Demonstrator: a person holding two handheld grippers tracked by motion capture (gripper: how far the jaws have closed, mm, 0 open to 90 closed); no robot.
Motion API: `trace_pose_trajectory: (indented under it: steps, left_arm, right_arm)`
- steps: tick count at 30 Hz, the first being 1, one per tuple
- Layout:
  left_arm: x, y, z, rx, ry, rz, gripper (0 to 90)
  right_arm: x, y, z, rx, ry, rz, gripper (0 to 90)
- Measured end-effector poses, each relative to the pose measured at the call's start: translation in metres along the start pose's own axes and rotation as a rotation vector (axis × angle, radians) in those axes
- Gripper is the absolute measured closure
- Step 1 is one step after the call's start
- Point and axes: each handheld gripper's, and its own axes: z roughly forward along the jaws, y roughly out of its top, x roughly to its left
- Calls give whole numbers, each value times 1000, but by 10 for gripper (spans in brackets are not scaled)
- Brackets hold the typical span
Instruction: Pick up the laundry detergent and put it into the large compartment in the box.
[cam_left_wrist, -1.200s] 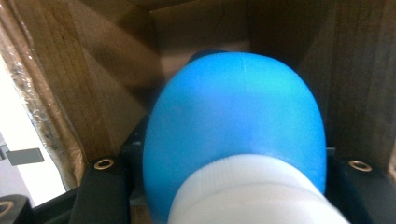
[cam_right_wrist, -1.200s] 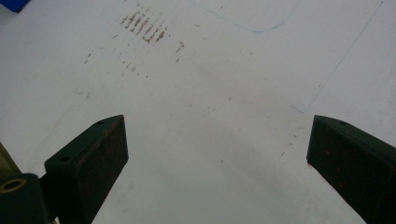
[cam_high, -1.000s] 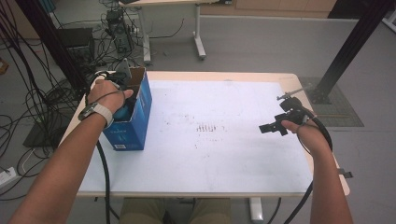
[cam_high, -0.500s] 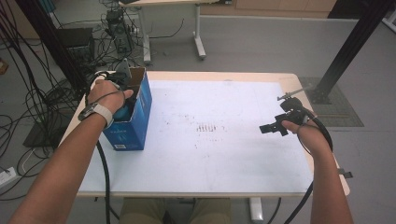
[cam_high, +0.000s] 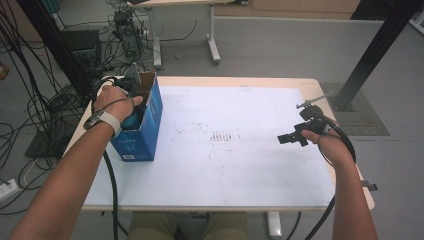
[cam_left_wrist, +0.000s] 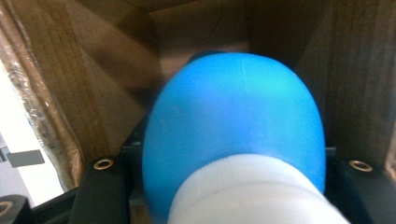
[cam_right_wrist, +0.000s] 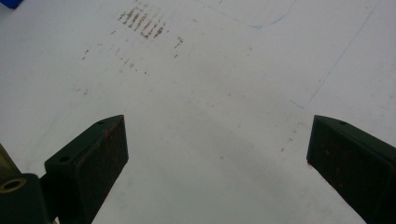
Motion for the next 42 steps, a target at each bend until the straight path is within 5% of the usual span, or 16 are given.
trace_pose_trajectory:
  steps: [14,37,42]
  left_arm:
    - [6,-6,0,-30,-23,-8,298]
    - [16,-11,-11,-46,-64,-3,284]
    - [11,-14,-19,-57,-45,3,277]
  right_arm:
    - [1,1,2,7,1,2,54]
    - [6,10,4,19,0,-10,56]
    - [8,11,4,19,1,-15,56]
